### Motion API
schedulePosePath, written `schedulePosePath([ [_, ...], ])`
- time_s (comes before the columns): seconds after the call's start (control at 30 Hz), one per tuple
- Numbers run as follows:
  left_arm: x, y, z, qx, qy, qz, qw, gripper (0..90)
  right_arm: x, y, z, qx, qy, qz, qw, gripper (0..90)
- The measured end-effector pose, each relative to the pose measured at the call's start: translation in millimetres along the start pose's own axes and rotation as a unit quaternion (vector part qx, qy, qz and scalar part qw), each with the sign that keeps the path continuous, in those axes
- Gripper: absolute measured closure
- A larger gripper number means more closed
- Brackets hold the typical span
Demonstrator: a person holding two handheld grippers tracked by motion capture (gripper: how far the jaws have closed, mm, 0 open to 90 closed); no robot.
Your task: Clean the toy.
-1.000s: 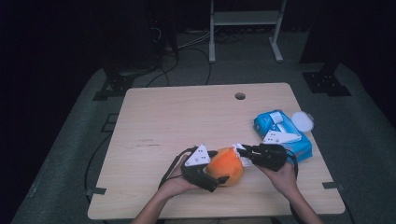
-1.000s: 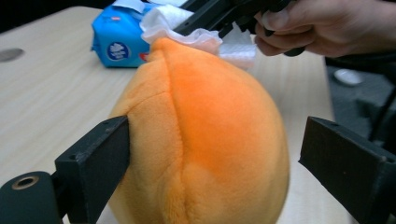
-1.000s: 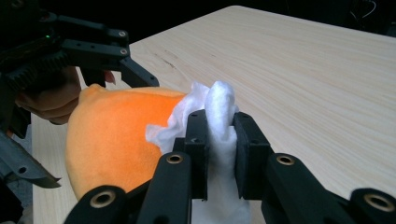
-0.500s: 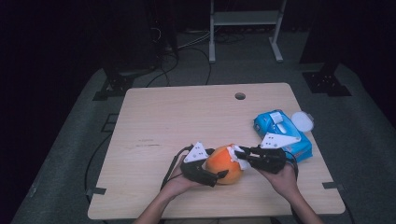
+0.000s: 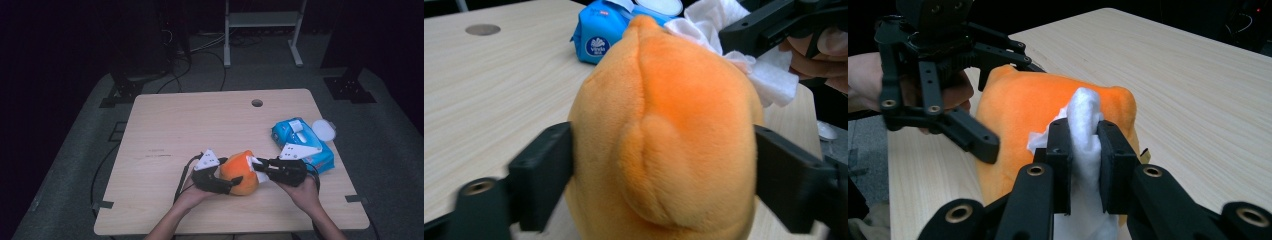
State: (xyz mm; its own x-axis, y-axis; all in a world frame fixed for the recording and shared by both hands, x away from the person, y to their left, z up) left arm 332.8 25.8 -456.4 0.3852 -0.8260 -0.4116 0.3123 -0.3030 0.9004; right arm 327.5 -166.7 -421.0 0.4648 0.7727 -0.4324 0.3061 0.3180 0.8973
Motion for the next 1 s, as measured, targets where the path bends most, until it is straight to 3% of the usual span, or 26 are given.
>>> schedulePosePath([
  [0.13, 3.1, -1.4, 4.1, 0.016, -0.007, -0.001, 0.9999, 9.0, 0.1, -5.1, 10.1, 0.011, -0.009, -0.006, 0.9999, 77.2],
  [0.2, 2.7, -0.8, 4.9, 0.026, -0.003, -0.001, 0.9996, 16.0, -0.9, -6.6, 12.0, 0.016, -0.010, -0.006, 0.9998, 77.3],
  [0.3, 0.6, 0.6, 5.2, 0.031, 0.005, 0.003, 0.9995, 25.4, -1.7, -4.8, 7.3, 0.016, -0.007, -0.005, 0.9998, 77.5],
  [0.4, -0.4, 1.2, 3.4, 0.022, 0.009, 0.006, 0.9997, 27.9, -2.3, -0.2, -2.2, 0.010, 0.011, 0.004, 0.9999, 77.6],
  [0.43, 0.0, 1.1, 2.7, 0.018, 0.009, 0.008, 0.9998, 27.8, -1.9, 1.4, -5.9, 0.006, 0.018, 0.006, 0.9998, 77.5],
  [0.53, 0.7, 0.6, 2.4, 0.014, 0.003, 0.008, 0.9999, 19.0, 0.3, 3.7, -9.5, -0.016, 0.006, -0.002, 0.9999, 77.5],
  [0.6, 1.2, 0.0, 2.8, 0.015, -0.003, 0.009, 0.9998, 11.3, -0.2, 3.0, -4.6, -0.008, 0.004, -0.002, 1.0000, 77.5],
  [0.7, 4.6, -2.0, 5.8, 0.032, -0.002, 0.001, 0.9995, 9.8, -1.8, -0.6, 5.9, 0.005, -0.005, -0.003, 1.0000, 77.5],
  [0.87, 4.5, -1.0, 6.5, 0.048, 0.012, 0.002, 0.9988, 26.1, -4.1, -4.5, 11.4, 0.015, -0.006, -0.004, 0.9999, 77.6],
  [1.0, 2.0, -2.2, 2.0, 0.030, 0.008, 0.005, 0.9995, 29.3, -2.1, 1.8, -7.8, -0.003, 0.008, 0.004, 1.0000, 77.7],
])
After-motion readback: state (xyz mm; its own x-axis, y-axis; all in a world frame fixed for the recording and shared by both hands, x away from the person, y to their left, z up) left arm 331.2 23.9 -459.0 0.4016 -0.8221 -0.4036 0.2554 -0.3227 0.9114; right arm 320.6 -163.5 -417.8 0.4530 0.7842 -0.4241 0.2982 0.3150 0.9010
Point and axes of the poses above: each handheld gripper's, and its own axes: x roughly forward along the jaws, y roughly out of its top, z roughly to its right, the point moved 5 cm from there along x, roughly forward along the jaws
